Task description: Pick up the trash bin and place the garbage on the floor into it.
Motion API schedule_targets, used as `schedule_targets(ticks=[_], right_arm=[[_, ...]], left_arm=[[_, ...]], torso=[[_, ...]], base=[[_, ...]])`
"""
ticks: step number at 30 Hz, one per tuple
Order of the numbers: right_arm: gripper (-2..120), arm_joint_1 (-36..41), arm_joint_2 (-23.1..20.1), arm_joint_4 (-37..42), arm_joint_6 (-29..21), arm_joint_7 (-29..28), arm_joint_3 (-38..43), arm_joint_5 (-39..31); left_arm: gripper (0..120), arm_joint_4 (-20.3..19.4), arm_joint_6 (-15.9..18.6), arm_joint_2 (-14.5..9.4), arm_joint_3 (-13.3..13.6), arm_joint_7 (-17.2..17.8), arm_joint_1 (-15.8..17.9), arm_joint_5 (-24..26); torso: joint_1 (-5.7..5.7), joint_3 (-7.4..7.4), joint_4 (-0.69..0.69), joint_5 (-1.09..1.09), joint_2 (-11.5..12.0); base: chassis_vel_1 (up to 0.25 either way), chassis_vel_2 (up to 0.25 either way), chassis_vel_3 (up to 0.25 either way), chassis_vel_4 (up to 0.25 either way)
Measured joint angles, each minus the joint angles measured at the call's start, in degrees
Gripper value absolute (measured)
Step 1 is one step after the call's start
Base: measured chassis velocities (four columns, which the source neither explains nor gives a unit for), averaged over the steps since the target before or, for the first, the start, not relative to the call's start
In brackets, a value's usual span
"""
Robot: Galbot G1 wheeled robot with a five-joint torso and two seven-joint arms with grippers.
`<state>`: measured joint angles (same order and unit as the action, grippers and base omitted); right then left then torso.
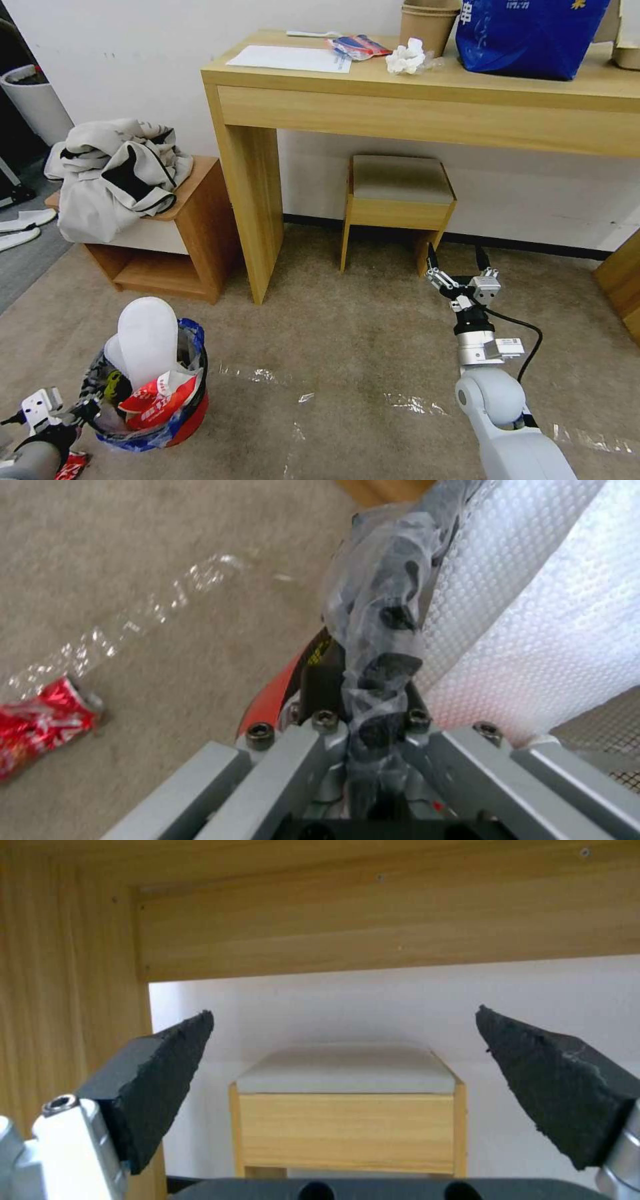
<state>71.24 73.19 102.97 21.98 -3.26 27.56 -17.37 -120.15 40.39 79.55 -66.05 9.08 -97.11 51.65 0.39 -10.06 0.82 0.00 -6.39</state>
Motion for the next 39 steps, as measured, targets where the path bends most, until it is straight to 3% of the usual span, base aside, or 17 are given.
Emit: schedule_targets(ticks=[15,39], right_arm=[[100,-1.49,-0.18,-1.16,-0.04,0.05,-0.87,-0.66],[100,-1.46,-0.72,-1.84,0.44,0.11,-1.34,-0.65]], left_arm=[[0,7.01,0.29,-0.33,0.27,0.02,1.23,-0.99],[0,11.05,-1.19,0.11,1.14,-2.31,3.43,-3.69]], torso=[[0.0,0.0,0.0,0.0,0.0],[0.0,0.0,0.0,0.0,0.0]], base=[[0.0,0.0,0.0,0.0],[0.0,0.0,0.0,0.0]])
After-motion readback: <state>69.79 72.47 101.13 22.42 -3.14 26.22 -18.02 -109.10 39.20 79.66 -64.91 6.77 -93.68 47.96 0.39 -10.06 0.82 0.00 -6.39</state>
